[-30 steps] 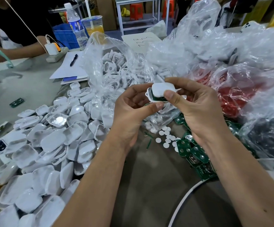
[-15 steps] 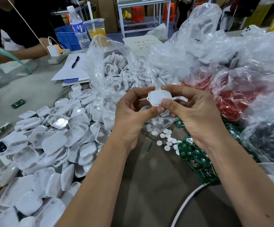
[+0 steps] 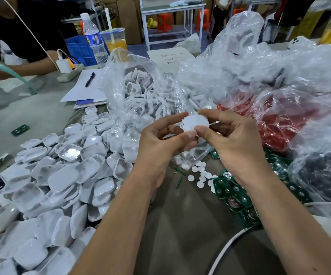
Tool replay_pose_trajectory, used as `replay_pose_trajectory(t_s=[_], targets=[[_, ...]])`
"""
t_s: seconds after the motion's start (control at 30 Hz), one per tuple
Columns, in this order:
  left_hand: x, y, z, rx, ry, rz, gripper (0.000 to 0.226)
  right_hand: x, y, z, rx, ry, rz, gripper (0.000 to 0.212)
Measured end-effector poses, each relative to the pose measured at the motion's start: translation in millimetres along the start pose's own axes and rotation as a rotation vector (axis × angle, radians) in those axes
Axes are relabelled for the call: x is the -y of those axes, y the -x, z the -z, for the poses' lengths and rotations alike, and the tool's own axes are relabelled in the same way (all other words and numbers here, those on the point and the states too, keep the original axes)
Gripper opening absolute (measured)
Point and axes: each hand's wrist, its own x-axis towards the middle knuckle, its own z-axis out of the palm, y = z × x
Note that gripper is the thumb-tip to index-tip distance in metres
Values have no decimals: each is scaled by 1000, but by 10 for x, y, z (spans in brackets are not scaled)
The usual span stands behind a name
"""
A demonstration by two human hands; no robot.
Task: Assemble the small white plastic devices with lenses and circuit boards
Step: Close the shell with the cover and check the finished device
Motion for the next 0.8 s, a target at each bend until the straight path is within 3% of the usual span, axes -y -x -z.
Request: replay_pose_trajectory(t_s=[0.23,0.5,0.8], targets=[[-8,1,-24,-36,112,52,31,18,13,-22,2,70,20,40],[4,1,-36,-40,123,46,46,8,26,-14,9,83,18,39],[65,-31,-63,-137,118,33,23,22,38,-46,5,93,30,42]])
